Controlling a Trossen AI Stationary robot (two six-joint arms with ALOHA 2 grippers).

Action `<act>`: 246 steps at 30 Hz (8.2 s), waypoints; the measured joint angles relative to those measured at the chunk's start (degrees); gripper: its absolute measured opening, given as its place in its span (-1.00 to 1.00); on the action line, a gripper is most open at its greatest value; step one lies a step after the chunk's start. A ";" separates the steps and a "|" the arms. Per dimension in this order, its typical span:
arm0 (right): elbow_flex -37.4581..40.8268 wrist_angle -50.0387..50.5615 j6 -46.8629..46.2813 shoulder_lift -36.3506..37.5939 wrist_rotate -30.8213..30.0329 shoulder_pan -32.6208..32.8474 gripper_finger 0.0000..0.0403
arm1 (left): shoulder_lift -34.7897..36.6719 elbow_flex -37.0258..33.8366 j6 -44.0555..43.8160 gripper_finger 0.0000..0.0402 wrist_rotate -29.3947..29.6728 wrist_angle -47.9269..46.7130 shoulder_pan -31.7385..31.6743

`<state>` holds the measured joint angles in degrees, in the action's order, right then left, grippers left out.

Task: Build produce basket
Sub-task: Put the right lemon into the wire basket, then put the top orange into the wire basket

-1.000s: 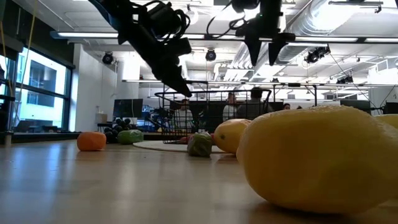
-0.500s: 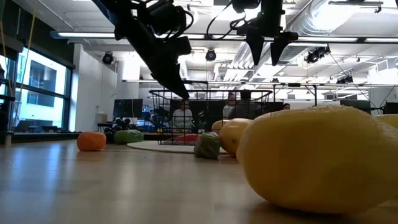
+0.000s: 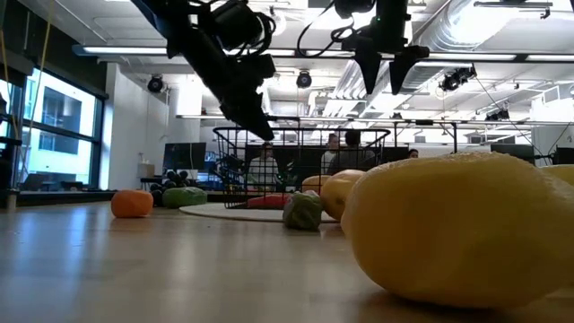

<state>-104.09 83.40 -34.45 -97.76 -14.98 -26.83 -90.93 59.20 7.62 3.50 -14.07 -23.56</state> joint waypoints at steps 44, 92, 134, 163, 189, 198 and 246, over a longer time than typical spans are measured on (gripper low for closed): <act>0.02 -1.98 -53.04 -4.69 15.04 47.54 0.51 | 24.34 7.02 -7.10 -0.36 -3.33 -36.11 -0.27; 0.02 -14.47 -53.12 -30.36 19.54 60.26 0.36 | 24.30 7.02 -22.45 -0.36 -4.36 -49.60 8.33; -0.20 -21.32 -23.45 -14.83 6.45 40.44 -0.43 | 24.30 7.01 -22.49 -0.36 -4.32 -48.95 8.29; -0.09 -41.27 12.99 -13.14 14.96 9.26 -0.43 | 24.30 6.99 -34.57 -0.36 -4.32 -48.67 8.31; 0.02 -42.95 28.68 -21.81 18.47 5.14 -0.43 | 24.30 6.95 -49.78 -0.36 -6.34 -49.70 16.06; 0.02 -47.07 28.95 -23.81 18.47 4.31 -0.43 | 24.27 6.95 -52.02 -0.36 -8.29 -49.55 21.07; -0.11 -39.10 28.73 -13.83 18.25 2.74 0.02 | 21.31 7.02 -49.29 -0.10 0.77 -49.98 32.78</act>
<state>-104.20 44.29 -5.72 -111.58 3.27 -24.09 -69.62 66.22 -41.68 4.26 -64.05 9.22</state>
